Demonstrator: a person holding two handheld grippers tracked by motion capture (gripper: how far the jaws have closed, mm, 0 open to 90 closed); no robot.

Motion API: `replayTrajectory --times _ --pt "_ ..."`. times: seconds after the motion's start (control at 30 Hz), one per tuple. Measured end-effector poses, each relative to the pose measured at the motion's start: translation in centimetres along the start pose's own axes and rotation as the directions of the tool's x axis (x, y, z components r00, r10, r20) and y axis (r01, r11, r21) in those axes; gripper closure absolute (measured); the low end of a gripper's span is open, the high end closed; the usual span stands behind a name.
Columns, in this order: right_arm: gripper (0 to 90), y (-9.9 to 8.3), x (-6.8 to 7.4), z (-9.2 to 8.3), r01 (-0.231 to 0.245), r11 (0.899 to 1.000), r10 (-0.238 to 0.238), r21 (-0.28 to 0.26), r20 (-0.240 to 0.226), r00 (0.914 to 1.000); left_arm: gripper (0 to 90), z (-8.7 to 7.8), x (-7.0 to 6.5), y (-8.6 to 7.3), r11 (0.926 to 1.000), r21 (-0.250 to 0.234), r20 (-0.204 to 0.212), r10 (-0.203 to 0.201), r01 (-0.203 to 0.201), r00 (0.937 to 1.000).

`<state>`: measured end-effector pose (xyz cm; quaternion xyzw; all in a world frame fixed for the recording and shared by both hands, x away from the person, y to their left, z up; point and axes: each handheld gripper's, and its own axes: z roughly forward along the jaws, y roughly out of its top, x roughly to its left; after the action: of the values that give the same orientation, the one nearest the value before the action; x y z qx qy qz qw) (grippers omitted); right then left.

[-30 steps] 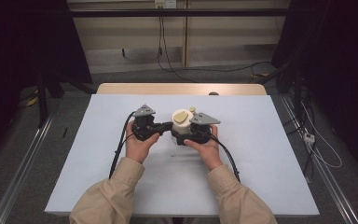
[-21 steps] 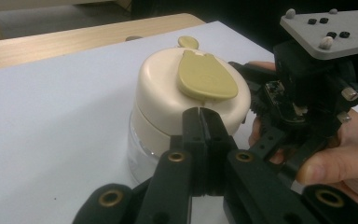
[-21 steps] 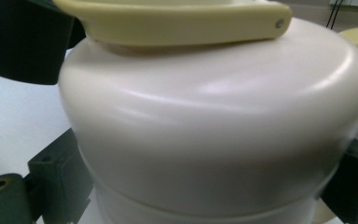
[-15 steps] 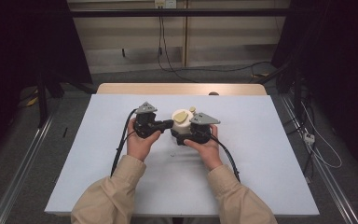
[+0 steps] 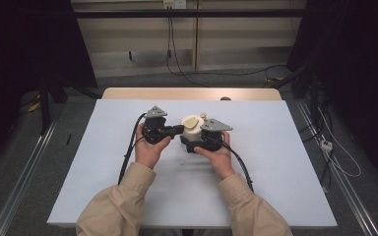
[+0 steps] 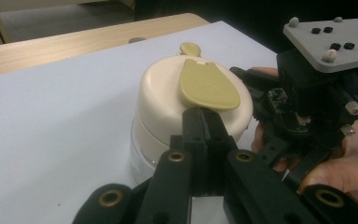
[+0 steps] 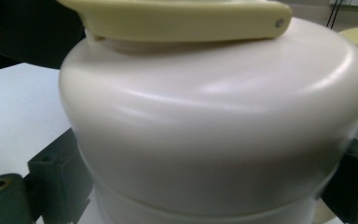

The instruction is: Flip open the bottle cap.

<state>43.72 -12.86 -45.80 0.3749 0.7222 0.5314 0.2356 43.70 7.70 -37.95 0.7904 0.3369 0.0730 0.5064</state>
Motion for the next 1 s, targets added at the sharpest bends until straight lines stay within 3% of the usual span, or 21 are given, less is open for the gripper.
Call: replayTrajectory --times 1.0 --pt "5.5 0.00 0.00 0.01 -0.004 1.000 0.004 0.001 0.000 1.0000 90.0 0.40 -0.36 0.96 0.9997 -0.023 -0.007 0.005 -0.005 1.0000"
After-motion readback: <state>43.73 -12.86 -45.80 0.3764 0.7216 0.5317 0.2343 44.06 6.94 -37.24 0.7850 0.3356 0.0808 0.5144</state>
